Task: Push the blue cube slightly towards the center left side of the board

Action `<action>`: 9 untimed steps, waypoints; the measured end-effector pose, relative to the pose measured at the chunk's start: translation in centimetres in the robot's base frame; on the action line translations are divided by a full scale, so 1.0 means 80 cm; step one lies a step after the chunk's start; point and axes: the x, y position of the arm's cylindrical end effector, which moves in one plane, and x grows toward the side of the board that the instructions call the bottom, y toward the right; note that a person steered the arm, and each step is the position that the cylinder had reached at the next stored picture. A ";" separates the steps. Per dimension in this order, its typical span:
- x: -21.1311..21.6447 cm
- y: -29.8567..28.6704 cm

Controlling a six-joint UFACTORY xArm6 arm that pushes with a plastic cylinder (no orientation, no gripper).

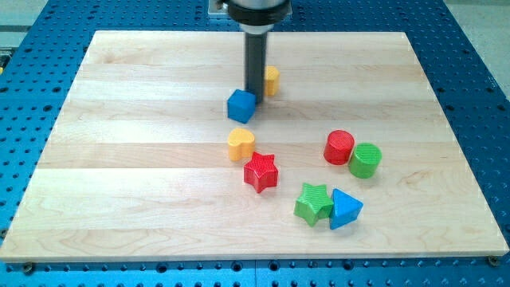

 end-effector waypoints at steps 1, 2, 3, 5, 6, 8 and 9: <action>0.000 -0.010; 0.011 0.070; 0.019 0.140; 0.043 0.020; 0.042 -0.079; 0.042 -0.139; 0.073 -0.115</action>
